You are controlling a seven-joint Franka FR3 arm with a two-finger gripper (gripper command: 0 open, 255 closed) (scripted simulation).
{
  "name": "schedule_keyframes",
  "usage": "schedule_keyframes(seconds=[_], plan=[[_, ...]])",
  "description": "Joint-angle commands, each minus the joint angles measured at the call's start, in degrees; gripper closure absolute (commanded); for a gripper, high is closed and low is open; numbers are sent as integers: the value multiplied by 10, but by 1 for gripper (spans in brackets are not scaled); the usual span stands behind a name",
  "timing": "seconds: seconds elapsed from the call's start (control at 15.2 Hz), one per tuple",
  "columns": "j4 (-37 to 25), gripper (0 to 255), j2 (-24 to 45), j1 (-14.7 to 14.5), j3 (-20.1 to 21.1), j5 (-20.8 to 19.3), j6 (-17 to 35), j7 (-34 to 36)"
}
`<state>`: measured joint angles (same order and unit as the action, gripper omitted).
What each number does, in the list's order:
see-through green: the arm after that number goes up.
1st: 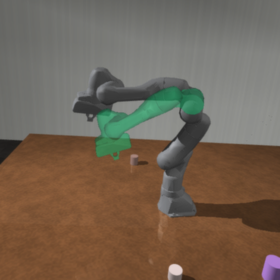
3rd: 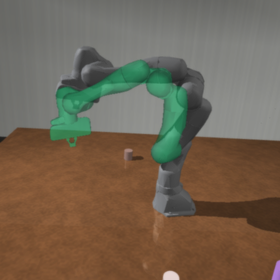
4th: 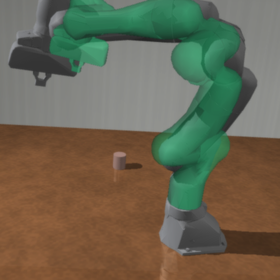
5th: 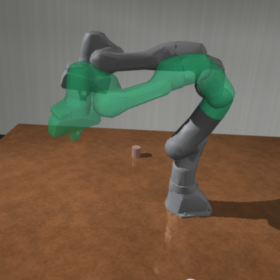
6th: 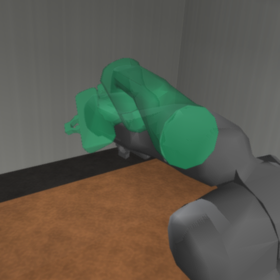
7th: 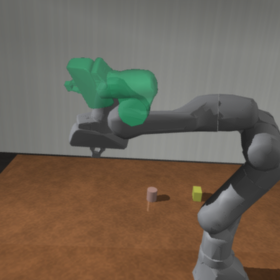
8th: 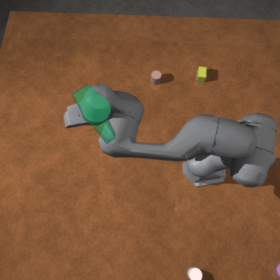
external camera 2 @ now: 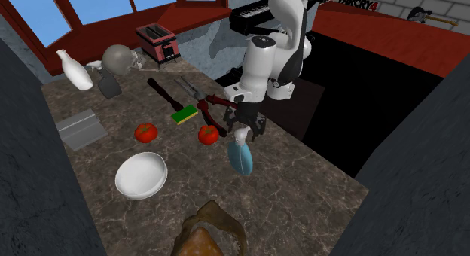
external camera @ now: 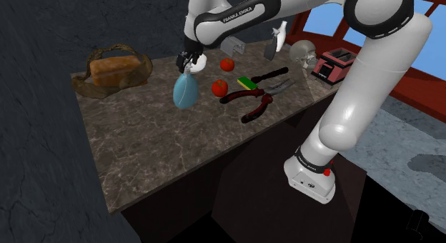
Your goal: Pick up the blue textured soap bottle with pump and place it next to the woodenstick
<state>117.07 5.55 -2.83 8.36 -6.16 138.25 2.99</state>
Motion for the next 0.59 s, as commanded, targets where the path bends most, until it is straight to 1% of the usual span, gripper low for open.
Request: schedule_keyframes(seconds=[0.0, 0.26, 0.33, 0.53], plan=[[0, 0, 1, 0, 0, 0, 1, 0], [0, 0, 1, 0, 0, 0, 1, 0], [0, 255, 1, 0, 0, 0, 1, 0], [0, 255, 1, 0, 0, 0, 1, 0]])
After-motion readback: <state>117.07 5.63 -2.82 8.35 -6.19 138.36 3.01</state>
